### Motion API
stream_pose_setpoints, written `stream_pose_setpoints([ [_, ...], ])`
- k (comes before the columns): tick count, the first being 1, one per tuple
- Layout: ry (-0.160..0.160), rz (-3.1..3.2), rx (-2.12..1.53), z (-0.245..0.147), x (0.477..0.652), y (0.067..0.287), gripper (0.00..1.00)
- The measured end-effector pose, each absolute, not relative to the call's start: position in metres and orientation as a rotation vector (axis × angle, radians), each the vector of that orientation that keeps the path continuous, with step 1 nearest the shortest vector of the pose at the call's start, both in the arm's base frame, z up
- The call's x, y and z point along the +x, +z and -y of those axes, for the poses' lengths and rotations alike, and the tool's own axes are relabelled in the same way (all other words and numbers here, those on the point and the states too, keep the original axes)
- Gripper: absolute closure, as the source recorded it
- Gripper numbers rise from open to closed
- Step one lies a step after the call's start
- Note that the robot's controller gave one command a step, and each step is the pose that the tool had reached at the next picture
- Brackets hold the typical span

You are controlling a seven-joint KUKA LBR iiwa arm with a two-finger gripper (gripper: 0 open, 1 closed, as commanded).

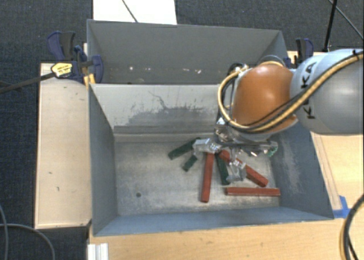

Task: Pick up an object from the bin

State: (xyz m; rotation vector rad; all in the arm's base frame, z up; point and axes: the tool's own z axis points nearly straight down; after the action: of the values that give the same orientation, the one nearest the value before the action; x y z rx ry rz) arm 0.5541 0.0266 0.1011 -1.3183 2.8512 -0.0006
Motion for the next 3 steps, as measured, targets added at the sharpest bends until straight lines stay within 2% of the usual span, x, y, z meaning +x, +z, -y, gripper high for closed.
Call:
stream_pose_setpoints([
  [1,0.000,-2.593,-1.766,-0.030,0.568,0.101,0.00],
  [2,0.000,-2.298,-2.138,-0.034,0.577,0.071,0.00],
  [3,0.002,-2.307,-2.127,-0.035,0.578,0.072,0.00],
])
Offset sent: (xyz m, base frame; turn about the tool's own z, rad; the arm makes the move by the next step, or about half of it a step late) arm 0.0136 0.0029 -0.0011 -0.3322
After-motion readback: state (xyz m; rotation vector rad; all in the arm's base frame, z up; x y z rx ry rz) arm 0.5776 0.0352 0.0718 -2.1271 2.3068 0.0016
